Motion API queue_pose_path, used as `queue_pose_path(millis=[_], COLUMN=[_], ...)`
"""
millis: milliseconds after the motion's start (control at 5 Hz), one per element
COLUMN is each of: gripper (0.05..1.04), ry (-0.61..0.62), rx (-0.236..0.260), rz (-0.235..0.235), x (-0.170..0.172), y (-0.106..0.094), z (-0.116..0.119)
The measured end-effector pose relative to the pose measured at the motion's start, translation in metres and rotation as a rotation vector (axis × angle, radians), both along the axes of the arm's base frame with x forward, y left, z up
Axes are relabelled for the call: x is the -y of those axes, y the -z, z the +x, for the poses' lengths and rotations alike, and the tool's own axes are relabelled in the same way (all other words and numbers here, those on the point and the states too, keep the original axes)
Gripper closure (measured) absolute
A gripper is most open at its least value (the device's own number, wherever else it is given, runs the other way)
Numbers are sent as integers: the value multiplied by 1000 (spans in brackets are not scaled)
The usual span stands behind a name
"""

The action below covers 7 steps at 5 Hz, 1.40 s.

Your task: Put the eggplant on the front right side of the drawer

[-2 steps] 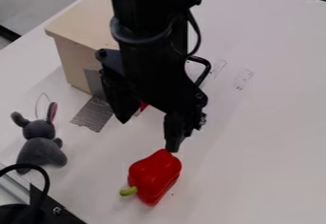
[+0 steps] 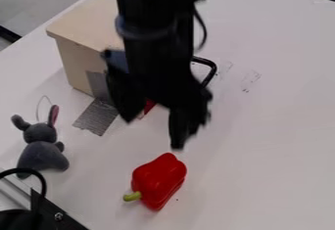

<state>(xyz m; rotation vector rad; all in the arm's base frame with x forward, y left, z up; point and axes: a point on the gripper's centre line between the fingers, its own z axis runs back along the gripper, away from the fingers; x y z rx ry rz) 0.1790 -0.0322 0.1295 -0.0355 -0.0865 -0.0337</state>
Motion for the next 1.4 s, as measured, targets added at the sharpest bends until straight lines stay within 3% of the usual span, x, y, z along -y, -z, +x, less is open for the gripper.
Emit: queue_pose_path(millis=[400, 600, 800, 1000, 1400], gripper=[84, 84, 83, 83, 84], ry=[-62, -104, -119, -131, -144], rx=[12, 45, 63, 43, -69], rz=[-33, -32, 8, 41, 87], x=[-30, -57, -84, -111, -138], y=[-32, -48, -50, -37, 2], z=[42, 79, 115, 140, 146])
